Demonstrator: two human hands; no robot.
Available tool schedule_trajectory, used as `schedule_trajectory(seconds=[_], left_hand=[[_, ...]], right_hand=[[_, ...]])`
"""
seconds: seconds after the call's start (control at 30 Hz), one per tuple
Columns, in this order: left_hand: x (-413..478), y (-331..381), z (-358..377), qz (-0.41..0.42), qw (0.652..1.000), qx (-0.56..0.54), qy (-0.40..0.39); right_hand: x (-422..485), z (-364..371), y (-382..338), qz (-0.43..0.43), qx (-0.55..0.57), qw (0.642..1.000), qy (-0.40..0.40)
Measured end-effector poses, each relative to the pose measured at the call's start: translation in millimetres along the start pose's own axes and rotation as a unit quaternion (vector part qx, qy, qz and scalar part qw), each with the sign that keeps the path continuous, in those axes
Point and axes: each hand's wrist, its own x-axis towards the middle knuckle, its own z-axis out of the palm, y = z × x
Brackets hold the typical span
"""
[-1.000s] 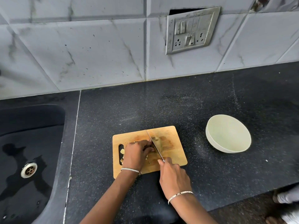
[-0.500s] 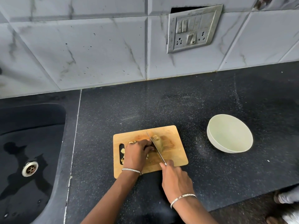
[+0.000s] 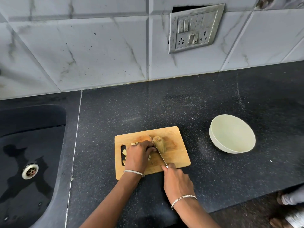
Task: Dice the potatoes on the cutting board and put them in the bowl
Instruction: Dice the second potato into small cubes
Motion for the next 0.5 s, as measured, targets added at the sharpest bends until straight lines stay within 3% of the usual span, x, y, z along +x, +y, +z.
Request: schedule_trajectory(seconds=[0.33, 0.5], left_hand=[[0, -3, -1, 0.011, 1.000, 0.002, 0.002], [9, -7, -5, 0.013, 0.998, -0.037, -0.050]], right_hand=[[-42, -6, 26, 0.008, 0.012, 0.999, -0.048], [-66, -19, 51, 0.050, 0.004, 0.996, -0.068]])
